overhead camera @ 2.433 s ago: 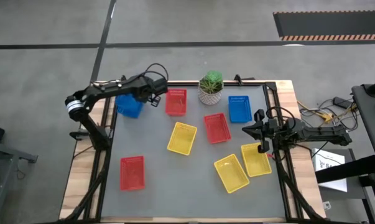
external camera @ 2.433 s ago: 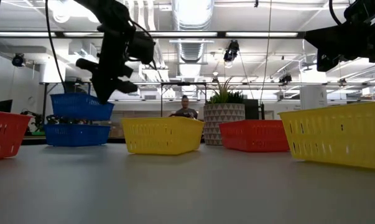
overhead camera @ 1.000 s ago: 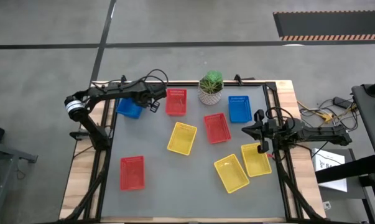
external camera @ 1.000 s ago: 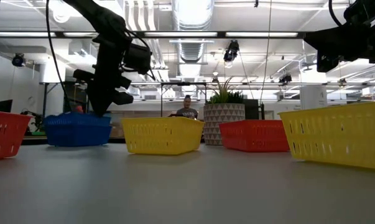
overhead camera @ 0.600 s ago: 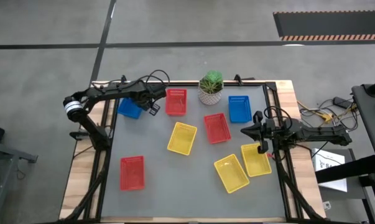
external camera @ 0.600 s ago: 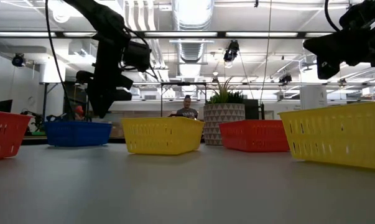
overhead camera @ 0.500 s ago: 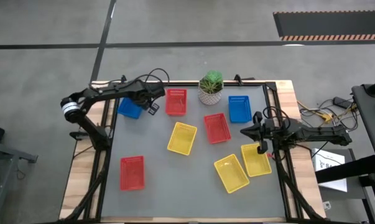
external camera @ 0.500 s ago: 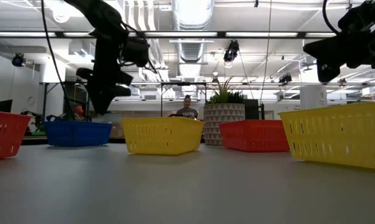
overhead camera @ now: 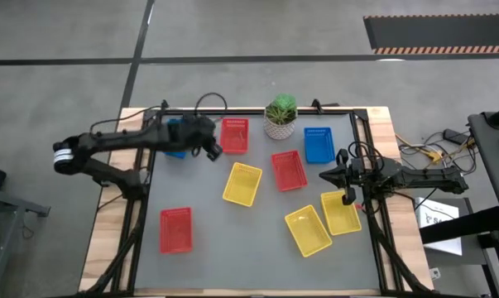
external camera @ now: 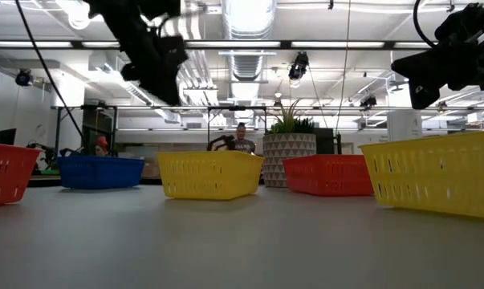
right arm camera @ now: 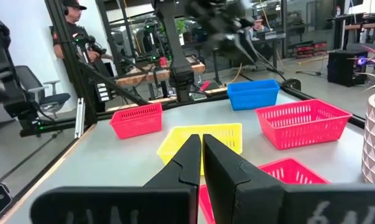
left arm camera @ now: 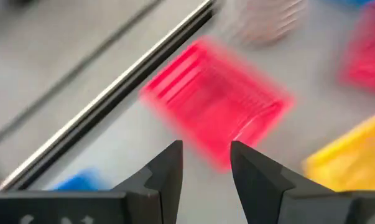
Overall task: Stack baskets by color
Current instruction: Stack the top red bin on top of the bottom red bin
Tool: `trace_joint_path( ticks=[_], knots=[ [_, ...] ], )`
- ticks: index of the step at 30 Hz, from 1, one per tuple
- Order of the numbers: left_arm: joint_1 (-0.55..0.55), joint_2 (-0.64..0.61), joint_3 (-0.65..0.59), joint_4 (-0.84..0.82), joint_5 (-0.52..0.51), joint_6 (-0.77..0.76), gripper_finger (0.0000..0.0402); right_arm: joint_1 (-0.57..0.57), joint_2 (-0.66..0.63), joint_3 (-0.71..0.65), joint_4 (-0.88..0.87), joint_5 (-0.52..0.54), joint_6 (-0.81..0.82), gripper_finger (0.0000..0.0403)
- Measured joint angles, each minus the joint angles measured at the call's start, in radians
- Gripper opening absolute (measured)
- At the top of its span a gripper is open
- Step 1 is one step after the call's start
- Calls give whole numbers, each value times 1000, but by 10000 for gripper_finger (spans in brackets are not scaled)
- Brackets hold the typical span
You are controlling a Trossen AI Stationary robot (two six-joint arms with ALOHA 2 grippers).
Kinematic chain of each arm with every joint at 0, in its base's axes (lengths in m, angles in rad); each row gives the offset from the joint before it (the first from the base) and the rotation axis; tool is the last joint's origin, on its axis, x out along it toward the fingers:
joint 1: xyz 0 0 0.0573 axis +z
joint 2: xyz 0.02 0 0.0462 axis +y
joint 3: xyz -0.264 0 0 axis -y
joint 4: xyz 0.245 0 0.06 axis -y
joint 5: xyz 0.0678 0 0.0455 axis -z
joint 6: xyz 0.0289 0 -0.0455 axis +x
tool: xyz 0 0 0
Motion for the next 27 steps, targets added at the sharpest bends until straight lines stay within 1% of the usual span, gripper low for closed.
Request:
trace_joint_path(
  ticks=[2,5,8,11,15,20,24,27],
  knots=[
    [-68,-27,-62,144,3,47,118,0,0,0,-1,0,0,9],
    [-149,-48,-147,315,5,109,118,0,0,0,-1,1,0,9],
    [-210,-49,-208,425,5,178,118,0,0,0,-1,1,0,9],
    [-251,-28,-240,480,6,238,118,0,0,0,-1,1,-2,9],
    [-267,9,-267,516,18,310,118,0,0,0,-1,1,-17,9],
    [-265,71,-266,522,18,357,118,0,0,0,-2,12,-29,9],
    [-263,118,-241,532,21,391,118,0,0,0,-4,44,-39,9],
    [-251,149,-215,532,39,430,118,0,0,0,-5,44,-40,9]
  ],
)
